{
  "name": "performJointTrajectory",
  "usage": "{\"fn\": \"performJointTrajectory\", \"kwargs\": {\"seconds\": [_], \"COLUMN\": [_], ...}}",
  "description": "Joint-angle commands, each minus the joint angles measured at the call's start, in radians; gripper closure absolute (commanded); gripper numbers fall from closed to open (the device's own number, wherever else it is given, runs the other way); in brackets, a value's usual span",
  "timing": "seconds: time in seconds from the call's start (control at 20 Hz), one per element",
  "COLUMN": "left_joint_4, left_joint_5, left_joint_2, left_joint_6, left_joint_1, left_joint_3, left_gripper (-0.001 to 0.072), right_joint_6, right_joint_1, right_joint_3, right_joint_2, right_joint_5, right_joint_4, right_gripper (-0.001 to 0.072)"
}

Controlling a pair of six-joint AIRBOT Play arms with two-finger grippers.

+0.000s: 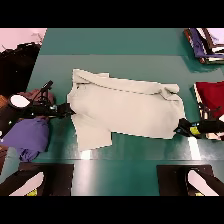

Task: Fold the shirts.

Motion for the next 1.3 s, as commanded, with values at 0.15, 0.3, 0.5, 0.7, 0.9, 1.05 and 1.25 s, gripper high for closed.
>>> {"fn": "performJointTrajectory", "kwargs": {"seconds": [0.15, 0.3, 0.5, 0.7, 0.9, 1.05, 1.25], "left_joint_4": [0.1, 0.155, 0.169, 0.201, 0.212, 0.24, 0.236], "left_joint_5": [-0.055, -0.112, -0.124, -0.093, -0.042, -0.114, -0.276], "left_joint_2": [0.183, 0.298, 0.338, 0.333, 0.333, 0.284, 0.145], "left_joint_6": [-0.064, -0.074, -0.088, -0.097, -0.117, -0.137, -0.14], "left_joint_1": [0.001, 0.001, 0.001, 0.001, 0.001, 0.001, 0.001], "left_joint_3": [0.159, 0.467, 0.96, 1.322, 1.423, 1.387, 1.241], "left_gripper": [0.0686, 0.0686, 0.0685, 0.0686, 0.0687, 0.0686, 0.0685], "right_joint_6": [-0.005, -0.005, -0.006, -0.005, -0.005, -0.005, -0.005], "right_joint_1": [0.084, 0.081, 0.081, 0.081, 0.081, 0.081, 0.082], "right_joint_3": [0.243, 0.494, 0.874, 1.131, 1.268, 1.38, 1.432], "right_joint_2": [0.072, 0.201, 0.303, 0.34, 0.313, 0.211, 0.016], "right_joint_5": [0.014, 0.008, -0.013, 0.008, 0.077, 0.187, 0.323], "right_joint_4": [0.006, 0.001, -0.079, -0.179, -0.178, -0.177, -0.177], "right_gripper": [0.0699, 0.0699, 0.0699, 0.0699, 0.0699, 0.0699, 0.0699]}}
